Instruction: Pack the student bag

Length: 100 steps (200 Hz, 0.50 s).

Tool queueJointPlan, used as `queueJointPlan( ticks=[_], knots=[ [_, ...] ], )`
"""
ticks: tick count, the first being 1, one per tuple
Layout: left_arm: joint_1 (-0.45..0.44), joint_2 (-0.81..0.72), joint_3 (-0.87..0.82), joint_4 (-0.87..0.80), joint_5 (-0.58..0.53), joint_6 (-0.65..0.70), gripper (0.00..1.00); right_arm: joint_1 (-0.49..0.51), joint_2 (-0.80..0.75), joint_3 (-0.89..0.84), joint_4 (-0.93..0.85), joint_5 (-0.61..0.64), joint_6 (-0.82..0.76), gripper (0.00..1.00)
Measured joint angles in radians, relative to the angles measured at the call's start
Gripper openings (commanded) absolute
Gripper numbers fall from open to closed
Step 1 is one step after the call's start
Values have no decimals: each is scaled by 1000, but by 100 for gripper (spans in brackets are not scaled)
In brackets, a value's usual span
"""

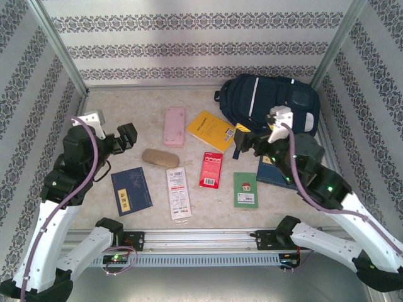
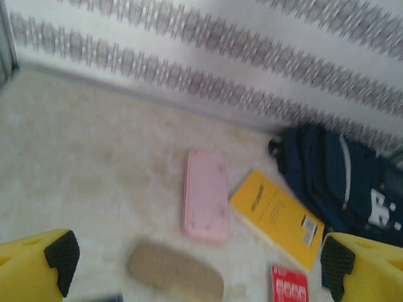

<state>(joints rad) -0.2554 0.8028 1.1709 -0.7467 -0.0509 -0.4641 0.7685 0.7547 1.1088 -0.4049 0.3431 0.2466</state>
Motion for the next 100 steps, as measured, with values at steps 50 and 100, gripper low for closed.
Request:
queueJointPlan(
  ticks=[50, 100],
  knots=[
    [0, 167, -9, -83, 237, -31, 99, -137, 59, 89, -256, -109, 129, 98],
    [0, 293, -31, -76, 382, -18, 99, -245, 195, 96, -357, -202, 161, 92]
  ],
)
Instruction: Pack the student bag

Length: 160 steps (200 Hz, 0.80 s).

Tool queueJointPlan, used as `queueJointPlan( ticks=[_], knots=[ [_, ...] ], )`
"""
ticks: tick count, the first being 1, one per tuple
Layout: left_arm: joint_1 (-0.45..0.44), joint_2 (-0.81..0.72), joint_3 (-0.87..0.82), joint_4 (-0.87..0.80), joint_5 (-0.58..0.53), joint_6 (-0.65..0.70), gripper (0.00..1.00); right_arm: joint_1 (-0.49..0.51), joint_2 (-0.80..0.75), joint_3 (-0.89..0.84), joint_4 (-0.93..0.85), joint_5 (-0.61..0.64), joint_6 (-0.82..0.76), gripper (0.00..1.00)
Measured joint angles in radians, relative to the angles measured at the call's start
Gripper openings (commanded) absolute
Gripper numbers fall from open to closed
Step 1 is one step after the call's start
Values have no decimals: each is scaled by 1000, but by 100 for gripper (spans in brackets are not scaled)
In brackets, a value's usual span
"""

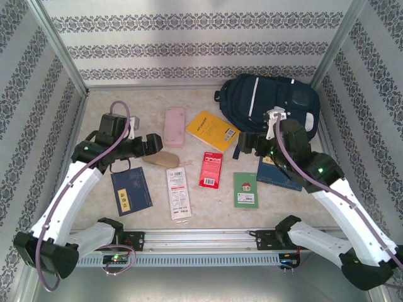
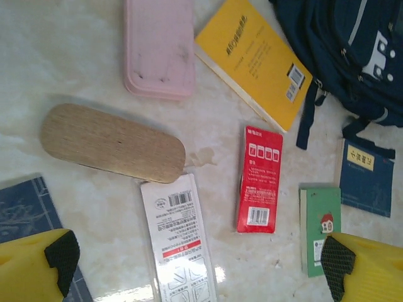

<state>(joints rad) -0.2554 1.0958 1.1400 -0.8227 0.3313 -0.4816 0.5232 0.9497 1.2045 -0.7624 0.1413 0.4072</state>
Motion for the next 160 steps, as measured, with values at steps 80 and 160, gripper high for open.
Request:
queueJointPlan(
  ticks=[80, 160],
  knots=[
    [-7, 80, -16, 114, 87, -6, 100, -309, 625, 143, 230, -262, 75, 77],
    [-13, 75, -99, 182, 106, 2, 100, -476, 1235, 747, 276, -369, 91, 74]
  ],
)
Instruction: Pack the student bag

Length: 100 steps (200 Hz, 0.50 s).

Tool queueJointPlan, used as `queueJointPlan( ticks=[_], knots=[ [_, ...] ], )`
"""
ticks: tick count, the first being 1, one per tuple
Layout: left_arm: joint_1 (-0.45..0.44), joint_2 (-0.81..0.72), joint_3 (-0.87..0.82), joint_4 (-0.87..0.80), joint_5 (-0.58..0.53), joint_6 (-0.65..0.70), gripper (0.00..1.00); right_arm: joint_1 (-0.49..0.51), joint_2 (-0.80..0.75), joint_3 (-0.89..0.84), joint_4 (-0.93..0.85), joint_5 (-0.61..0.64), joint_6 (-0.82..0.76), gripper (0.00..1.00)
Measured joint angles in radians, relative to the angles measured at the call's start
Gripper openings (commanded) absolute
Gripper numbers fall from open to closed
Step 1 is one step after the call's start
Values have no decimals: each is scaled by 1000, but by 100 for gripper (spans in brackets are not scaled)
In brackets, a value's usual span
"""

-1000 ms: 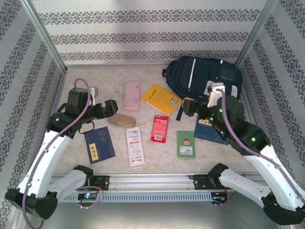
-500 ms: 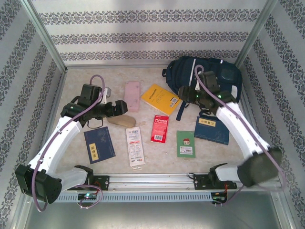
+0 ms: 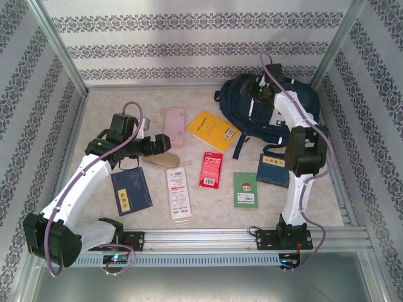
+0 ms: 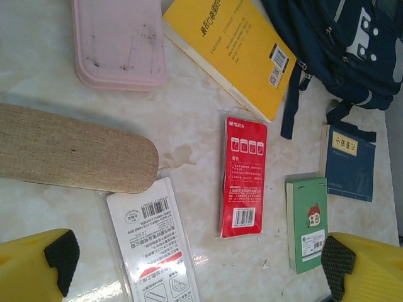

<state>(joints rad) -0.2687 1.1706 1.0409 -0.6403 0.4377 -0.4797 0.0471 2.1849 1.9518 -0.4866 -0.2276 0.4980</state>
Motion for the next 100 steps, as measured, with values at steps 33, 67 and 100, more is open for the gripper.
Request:
queueJointPlan(
  ticks=[33, 67, 100],
  knots=[
    [-3, 3, -3, 6, 10, 5, 97, -11, 145, 162, -30, -37, -6, 71],
    [-5, 10, -3, 7, 11, 8, 96, -11, 245, 276, -67, -96, -10, 63],
    [-5, 14, -4, 17, 10, 10, 95, -17, 268, 294, -82, -119, -18, 60]
  ],
)
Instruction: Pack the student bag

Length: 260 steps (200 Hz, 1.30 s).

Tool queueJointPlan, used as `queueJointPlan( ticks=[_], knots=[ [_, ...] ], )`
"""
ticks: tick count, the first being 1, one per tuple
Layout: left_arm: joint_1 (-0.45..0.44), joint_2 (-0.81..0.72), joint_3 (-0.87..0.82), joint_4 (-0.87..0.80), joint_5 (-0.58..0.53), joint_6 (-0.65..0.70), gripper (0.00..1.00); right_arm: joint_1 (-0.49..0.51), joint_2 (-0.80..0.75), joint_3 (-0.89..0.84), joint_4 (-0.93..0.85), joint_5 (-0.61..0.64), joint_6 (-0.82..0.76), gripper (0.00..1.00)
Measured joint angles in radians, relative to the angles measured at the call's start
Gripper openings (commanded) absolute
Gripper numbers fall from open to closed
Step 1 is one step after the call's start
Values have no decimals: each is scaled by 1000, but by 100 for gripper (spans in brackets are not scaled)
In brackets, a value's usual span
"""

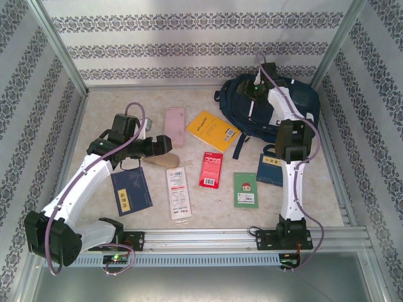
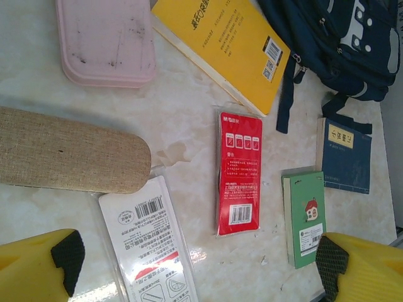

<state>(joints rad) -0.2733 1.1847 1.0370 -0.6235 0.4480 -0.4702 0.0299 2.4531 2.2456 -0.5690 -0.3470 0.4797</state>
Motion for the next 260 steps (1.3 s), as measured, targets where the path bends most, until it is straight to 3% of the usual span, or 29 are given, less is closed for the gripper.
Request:
queueJointPlan(
  ticks=[104, 153, 190, 229, 260],
  knots=[
    [0, 58, 0, 11, -7, 6, 94, -88, -61, -121, 26, -14, -29, 66],
    [0, 78, 0, 13, -3, 14, 92, -91, 55, 75, -11, -121, -35, 61],
    [0, 94, 0, 24, -2, 18, 90, -58, 114, 127, -34, -169, -35, 44],
    [0, 103, 0, 28, 8, 21, 89, -62, 116, 103, -18, -203, -6, 1],
    [0, 103, 0, 30, 8, 22, 90, -67, 113, 87, -4, -220, -2, 0]
  ],
)
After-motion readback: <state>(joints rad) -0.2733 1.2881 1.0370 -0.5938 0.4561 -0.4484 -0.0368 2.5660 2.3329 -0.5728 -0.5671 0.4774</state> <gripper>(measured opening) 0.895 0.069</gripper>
